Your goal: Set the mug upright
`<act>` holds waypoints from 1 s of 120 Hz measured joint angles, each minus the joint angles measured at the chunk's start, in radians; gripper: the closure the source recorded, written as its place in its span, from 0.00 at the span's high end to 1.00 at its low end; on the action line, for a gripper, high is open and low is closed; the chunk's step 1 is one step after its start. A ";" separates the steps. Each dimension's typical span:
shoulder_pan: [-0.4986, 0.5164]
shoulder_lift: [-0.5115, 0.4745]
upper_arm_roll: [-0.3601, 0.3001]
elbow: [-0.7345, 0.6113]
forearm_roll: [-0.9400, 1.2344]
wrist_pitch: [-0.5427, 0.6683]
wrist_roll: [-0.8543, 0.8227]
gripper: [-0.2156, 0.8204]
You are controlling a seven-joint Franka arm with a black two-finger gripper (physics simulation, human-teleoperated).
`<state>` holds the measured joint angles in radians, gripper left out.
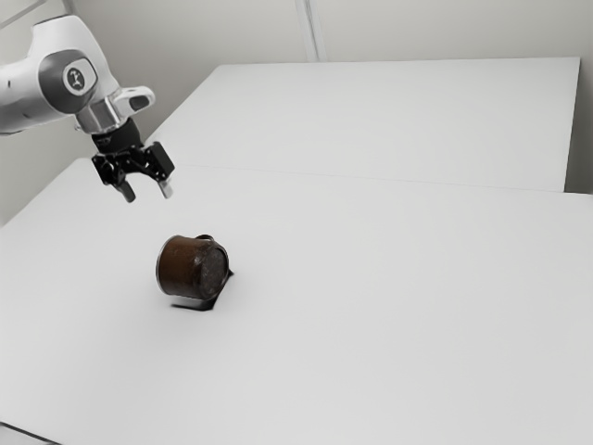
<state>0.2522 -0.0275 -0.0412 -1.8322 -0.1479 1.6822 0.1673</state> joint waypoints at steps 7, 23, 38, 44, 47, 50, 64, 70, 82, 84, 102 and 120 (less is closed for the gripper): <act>0.011 0.015 0.000 -0.014 -0.015 0.020 0.026 0.79; 0.037 0.048 0.000 -0.045 -0.044 0.063 0.082 0.79; 0.060 0.076 0.000 -0.080 -0.074 0.104 0.133 0.79; 0.069 0.089 0.000 -0.087 -0.084 0.118 0.153 0.79; 0.073 0.095 0.000 -0.091 -0.089 0.124 0.162 0.79; 0.076 0.100 0.000 -0.095 -0.095 0.130 0.171 0.79; 0.089 0.123 0.000 -0.105 -0.126 0.158 0.214 0.79; 0.094 0.140 0.000 -0.106 -0.143 0.168 0.233 0.79; 0.107 0.172 0.000 -0.107 -0.182 0.186 0.272 0.79; 0.111 0.176 0.000 -0.107 -0.188 0.188 0.278 0.79; 0.137 0.193 0.000 -0.130 -0.269 0.209 0.343 0.79; 0.158 0.202 0.000 -0.152 -0.364 0.228 0.415 0.79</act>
<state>0.4098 0.1750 -0.0414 -1.9840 -0.5123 1.9106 0.5820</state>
